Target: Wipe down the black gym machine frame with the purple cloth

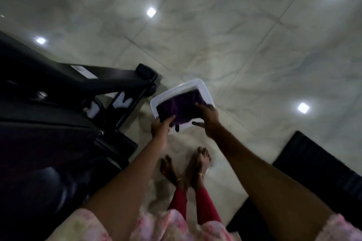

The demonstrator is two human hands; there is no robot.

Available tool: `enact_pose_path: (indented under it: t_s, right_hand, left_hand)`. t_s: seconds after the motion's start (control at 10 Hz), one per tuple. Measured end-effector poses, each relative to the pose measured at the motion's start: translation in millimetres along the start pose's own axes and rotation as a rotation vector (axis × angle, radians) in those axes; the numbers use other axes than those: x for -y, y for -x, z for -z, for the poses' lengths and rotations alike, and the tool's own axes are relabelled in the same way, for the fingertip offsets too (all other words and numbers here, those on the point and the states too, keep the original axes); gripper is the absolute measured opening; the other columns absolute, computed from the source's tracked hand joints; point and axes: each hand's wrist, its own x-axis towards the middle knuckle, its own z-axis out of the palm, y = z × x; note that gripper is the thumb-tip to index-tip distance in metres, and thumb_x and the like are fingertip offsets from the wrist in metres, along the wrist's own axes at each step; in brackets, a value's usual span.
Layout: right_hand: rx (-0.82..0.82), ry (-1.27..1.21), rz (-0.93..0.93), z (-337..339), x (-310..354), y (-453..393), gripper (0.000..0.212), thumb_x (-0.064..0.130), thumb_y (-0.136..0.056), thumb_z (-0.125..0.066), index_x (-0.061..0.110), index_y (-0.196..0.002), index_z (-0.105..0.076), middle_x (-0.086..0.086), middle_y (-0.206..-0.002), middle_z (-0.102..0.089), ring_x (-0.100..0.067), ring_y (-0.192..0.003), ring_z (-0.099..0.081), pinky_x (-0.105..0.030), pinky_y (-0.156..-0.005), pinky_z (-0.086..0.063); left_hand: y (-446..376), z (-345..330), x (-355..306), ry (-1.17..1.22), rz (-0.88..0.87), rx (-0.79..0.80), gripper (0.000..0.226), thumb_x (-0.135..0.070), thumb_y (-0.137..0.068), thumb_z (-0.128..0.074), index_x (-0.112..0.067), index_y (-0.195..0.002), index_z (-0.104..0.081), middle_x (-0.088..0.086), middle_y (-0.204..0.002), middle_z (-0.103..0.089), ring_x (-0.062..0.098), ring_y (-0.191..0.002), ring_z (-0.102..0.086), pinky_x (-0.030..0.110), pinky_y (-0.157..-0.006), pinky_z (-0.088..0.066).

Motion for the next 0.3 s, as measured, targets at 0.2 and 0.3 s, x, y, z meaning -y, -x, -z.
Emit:
enact_pose_path:
  t_s: [0.2, 0.3]
  right_hand:
    - [0.036, 0.273, -0.107, -1.6, 0.0, -19.3, 0.070, 0.056, -0.097, -0.032, 0.014, -0.150, -0.013, -0.012, -0.152, -0.026, -0.036, -0.136, -0.030, -0.055, -0.101, -0.034]
    - [0.089, 0.240, -0.112, 1.6, -0.9, -6.9, 0.070, 0.060, -0.096, -0.025, 0.016, -0.150, -0.019, -0.012, -0.153, -0.026, -0.032, -0.138, -0.027, -0.052, -0.106, -0.030]
  left_hand:
    - [-29.5, -3.8, 7.0, -0.123, 0.225, 0.159, 0.066, -0.025, -0.091, -0.062, -0.003, -0.145, -0.031, 0.010, -0.149, -0.034, 0.026, -0.135, -0.038, 0.031, -0.108, -0.032]
    - [-18.3, 2.9, 9.0, -0.206, 0.166, 0.173, 0.056, -0.027, -0.090, -0.063, -0.003, -0.137, -0.046, 0.015, -0.143, -0.046, 0.030, -0.128, -0.048, 0.038, -0.106, -0.041]
